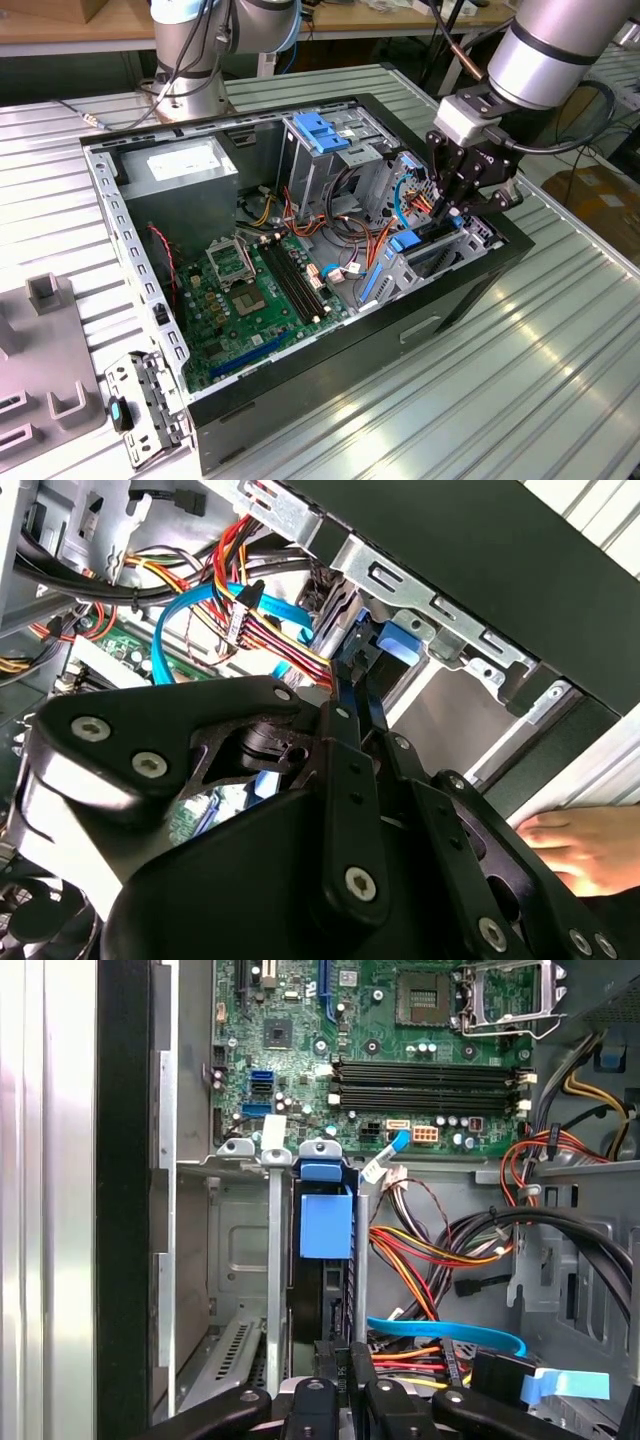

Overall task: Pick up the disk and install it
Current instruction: 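Insert the first disk wire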

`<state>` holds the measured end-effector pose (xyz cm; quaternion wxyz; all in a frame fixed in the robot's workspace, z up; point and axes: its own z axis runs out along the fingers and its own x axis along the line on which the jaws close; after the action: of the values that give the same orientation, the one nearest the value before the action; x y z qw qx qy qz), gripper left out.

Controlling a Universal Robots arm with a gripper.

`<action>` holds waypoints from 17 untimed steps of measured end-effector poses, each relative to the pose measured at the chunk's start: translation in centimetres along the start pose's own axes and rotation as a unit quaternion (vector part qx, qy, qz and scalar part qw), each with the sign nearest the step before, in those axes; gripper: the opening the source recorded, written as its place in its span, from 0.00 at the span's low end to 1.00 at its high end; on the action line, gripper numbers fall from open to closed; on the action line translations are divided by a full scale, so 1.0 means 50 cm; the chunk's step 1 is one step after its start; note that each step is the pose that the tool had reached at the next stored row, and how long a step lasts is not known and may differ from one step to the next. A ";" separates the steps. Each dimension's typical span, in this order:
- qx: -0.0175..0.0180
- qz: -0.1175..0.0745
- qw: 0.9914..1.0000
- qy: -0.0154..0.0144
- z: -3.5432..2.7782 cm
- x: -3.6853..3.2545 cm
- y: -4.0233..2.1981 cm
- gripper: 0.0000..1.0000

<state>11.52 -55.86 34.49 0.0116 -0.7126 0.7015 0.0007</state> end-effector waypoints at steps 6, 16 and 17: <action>0.000 0.001 1.000 -0.001 0.006 0.002 0.000 0.17; 0.000 0.001 1.000 -0.001 -0.001 0.002 0.000 0.25; 0.000 0.001 1.000 -0.001 -0.003 0.002 0.000 0.25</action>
<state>11.52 -55.98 34.63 0.0122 -0.7118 0.7023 0.0012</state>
